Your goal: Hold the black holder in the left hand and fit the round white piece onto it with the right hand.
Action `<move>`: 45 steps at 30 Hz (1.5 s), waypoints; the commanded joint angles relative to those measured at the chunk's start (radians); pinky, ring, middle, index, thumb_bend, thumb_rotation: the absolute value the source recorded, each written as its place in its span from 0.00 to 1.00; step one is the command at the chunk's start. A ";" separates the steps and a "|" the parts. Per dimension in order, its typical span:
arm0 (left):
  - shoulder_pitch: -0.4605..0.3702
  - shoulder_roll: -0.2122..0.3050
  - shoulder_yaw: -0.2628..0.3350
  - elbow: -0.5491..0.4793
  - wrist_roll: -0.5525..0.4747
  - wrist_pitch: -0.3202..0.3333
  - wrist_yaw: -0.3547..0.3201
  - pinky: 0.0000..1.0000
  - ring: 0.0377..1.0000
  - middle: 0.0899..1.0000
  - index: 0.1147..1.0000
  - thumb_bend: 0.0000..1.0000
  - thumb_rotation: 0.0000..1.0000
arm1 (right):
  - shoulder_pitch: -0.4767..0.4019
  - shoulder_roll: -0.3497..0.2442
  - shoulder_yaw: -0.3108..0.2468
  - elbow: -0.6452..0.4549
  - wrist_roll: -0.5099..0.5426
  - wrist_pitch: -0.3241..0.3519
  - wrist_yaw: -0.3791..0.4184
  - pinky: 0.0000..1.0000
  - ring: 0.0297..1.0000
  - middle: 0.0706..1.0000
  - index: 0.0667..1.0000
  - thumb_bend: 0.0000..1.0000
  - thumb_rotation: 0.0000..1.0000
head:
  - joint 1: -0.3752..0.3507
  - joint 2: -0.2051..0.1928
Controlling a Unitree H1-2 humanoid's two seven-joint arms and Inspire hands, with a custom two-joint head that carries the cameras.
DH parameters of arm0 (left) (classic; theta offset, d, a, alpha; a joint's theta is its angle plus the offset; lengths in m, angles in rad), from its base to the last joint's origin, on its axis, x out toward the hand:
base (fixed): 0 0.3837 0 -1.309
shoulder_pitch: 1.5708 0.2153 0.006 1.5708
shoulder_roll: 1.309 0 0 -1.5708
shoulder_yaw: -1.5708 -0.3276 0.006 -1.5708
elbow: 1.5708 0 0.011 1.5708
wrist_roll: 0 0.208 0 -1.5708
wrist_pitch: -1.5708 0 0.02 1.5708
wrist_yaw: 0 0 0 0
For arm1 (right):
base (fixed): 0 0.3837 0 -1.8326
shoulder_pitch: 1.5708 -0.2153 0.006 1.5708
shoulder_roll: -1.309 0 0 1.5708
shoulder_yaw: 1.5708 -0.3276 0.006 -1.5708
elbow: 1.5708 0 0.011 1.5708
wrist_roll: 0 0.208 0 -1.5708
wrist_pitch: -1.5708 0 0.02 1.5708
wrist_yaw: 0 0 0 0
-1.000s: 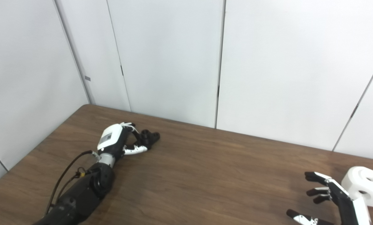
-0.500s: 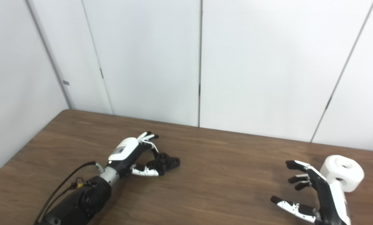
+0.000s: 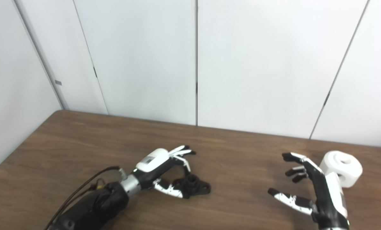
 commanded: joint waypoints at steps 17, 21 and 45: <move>-0.080 -0.102 -0.147 0.178 0.239 0.043 0.030 0.83 0.96 0.89 0.42 0.52 0.07 | -0.024 0.009 -0.006 -0.113 -0.045 0.026 -0.008 0.42 0.53 0.70 0.70 0.59 0.17 | -0.096 0.019; -0.084 -0.085 -0.161 0.179 0.257 0.070 0.022 0.83 0.95 0.88 0.42 0.52 0.07 | -0.042 -0.026 -0.006 -0.153 -0.075 0.055 0.026 0.42 0.54 0.69 0.71 0.60 0.16 | -0.148 0.019; -0.079 0.054 -0.166 0.173 0.168 -0.026 0.093 0.71 0.83 0.79 0.42 0.52 0.05 | -0.453 -0.417 0.121 -0.317 -0.658 0.529 0.803 0.68 0.83 0.86 0.82 0.91 0.32 | -0.723 -0.157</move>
